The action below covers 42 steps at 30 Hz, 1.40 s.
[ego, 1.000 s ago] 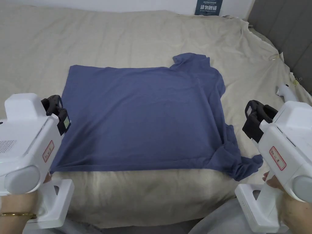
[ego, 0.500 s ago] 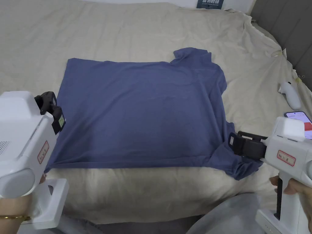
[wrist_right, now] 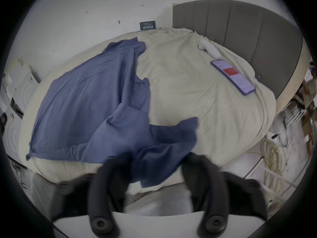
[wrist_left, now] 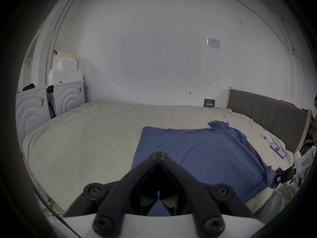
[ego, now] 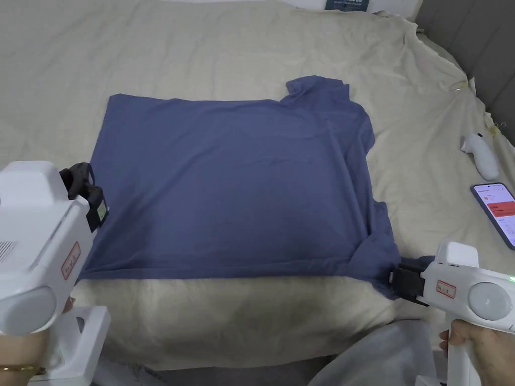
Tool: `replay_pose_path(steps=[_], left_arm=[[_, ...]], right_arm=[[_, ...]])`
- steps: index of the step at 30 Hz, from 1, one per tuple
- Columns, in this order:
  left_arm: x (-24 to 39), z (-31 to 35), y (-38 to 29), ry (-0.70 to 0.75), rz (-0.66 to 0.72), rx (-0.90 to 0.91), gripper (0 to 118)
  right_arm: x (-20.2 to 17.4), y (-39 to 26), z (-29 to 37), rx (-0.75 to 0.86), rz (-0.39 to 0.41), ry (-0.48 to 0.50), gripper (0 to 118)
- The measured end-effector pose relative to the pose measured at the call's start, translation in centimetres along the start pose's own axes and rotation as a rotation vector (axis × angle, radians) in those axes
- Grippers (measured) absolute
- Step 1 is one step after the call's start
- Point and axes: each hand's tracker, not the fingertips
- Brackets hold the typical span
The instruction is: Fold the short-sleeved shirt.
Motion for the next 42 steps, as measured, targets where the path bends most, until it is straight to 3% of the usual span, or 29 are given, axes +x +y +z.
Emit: replay_pose_path(steps=[1, 3, 6, 7, 8, 9, 10, 11, 12, 13, 17, 23, 28, 29, 31, 33, 36, 38, 42], left_arm=[[0.0, 0.0, 0.0, -0.002, -0.002, -0.006, 0], [0.1, -0.1, -0.2, -0.002, -0.001, -0.019, 0], [0.1, -0.5, -0.3, -0.010, 0.006, -0.068, 0], [0.0, -0.6, -0.3, -0.008, 0.008, -0.083, 9], [0.0, -0.8, -0.4, -0.011, 0.009, -0.105, 21], [-0.3, -1.0, -0.4, -0.012, 0.016, -0.122, 41], [-0.6, -1.1, -0.3, -0.016, 0.036, -0.143, 75], [-1.0, -1.2, -0.1, -0.025, 0.074, -0.173, 96], [-1.5, -1.4, 0.1, -0.029, 0.106, -0.198, 111], [-2.0, -1.5, 0.3, -0.034, 0.133, -0.217, 118], [-4.9, -2.1, 0.5, -0.020, 0.192, -0.299, 118], [-6.6, -2.3, -2.3, 0.046, -0.022, -0.508, 118], [-6.8, -2.7, -5.7, 0.044, -0.048, -0.653, 115], [-6.7, -2.8, -6.2, 0.048, -0.047, -0.652, 107], [-6.7, -3.2, -7.1, 0.072, -0.043, -0.657, 76], [-6.7, -3.9, -7.7, 0.074, -0.021, -0.686, 56], [-6.6, -4.4, -8.1, 0.008, 0.040, -0.737, 11], [-6.3, -4.3, -8.2, 0.020, 0.040, -0.704, 1], [-6.3, -3.8, -7.4, 0.033, 0.026, -0.663, 0]], right_arm=[[0.1, -0.1, -0.1, -0.006, -0.017, 0.020, 33], [-0.2, -0.2, -0.2, -0.001, -0.016, 0.040, 7], [-0.6, -0.2, -0.4, 0.013, 0.014, 0.035, 5], [-0.6, -0.1, -0.3, 0.013, 0.020, 0.039, 5], [-0.6, 0.0, -0.2, 0.013, 0.020, 0.045, 5], [-0.6, 0.0, 0.0, 0.013, 0.018, 0.049, 5], [-0.5, 0.0, 0.3, 0.018, 0.018, 0.052, 5], [-0.5, 0.1, 0.5, 0.024, 0.018, 0.055, 5], [-0.4, 0.2, 0.8, 0.028, 0.019, 0.058, 5], [-0.3, 0.3, 0.9, 0.032, 0.020, 0.063, 5], [-0.7, 0.6, 1.8, 0.048, 0.031, 0.070, 5], [-1.4, 0.6, 2.1, 0.054, 0.046, 0.065, 5], [-1.6, 0.4, 1.8, 0.042, 0.049, 0.055, 5], [-1.6, 0.4, 1.8, 0.040, 0.050, 0.053, 5], [-1.7, 0.4, 1.8, 0.038, 0.051, 0.050, 5], [-1.6, 0.5, 1.8, 0.037, 0.048, 0.051, 5], [-1.6, 0.6, 1.8, 0.033, 0.044, 0.051, 5], [-1.5, 0.7, 1.9, 0.031, 0.034, 0.056, 5], [-1.4, 1.0, 2.4, 0.025, 0.038, 0.063, 5]])
